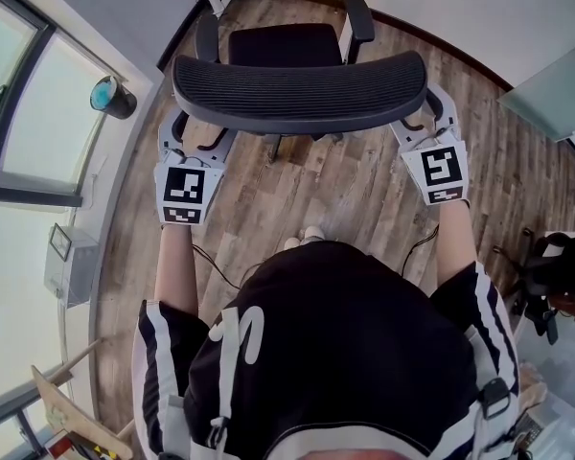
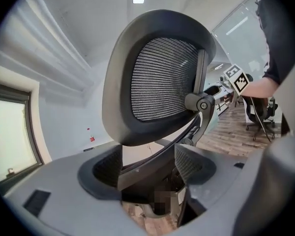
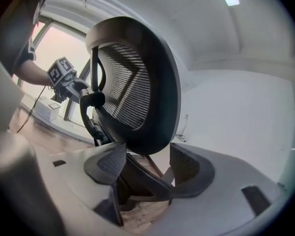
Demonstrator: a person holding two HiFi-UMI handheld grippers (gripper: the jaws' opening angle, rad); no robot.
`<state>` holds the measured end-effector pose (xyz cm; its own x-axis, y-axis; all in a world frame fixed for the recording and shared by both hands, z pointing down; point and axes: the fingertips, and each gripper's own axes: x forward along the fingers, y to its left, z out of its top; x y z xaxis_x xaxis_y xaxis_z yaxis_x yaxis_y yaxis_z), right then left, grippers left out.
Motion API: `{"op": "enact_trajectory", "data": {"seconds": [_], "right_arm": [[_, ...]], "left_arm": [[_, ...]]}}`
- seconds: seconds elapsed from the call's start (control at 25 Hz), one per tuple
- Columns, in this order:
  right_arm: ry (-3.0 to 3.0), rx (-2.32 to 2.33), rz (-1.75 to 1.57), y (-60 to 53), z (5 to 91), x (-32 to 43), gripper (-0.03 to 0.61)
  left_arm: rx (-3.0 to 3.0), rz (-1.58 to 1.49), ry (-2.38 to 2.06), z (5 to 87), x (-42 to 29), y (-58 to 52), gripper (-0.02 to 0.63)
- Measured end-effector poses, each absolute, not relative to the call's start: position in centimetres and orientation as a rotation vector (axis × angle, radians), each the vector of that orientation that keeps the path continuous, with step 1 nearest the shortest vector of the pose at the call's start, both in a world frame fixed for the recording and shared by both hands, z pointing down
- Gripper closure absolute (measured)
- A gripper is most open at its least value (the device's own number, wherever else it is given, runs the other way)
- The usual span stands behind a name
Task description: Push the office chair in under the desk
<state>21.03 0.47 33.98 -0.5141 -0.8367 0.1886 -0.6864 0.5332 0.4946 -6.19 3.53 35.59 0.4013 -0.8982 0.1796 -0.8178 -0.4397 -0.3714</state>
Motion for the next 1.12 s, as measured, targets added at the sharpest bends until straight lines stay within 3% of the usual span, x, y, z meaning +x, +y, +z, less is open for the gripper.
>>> {"op": "enact_trajectory", "data": {"seconds": [1.12], "right_arm": [[-2.624, 1.247, -0.360, 0.0, 28.9, 19.8, 0.293]], "left_arm": [[-2.480, -0.218, 1.535, 27.6, -7.5, 2.3, 0.279]]}}
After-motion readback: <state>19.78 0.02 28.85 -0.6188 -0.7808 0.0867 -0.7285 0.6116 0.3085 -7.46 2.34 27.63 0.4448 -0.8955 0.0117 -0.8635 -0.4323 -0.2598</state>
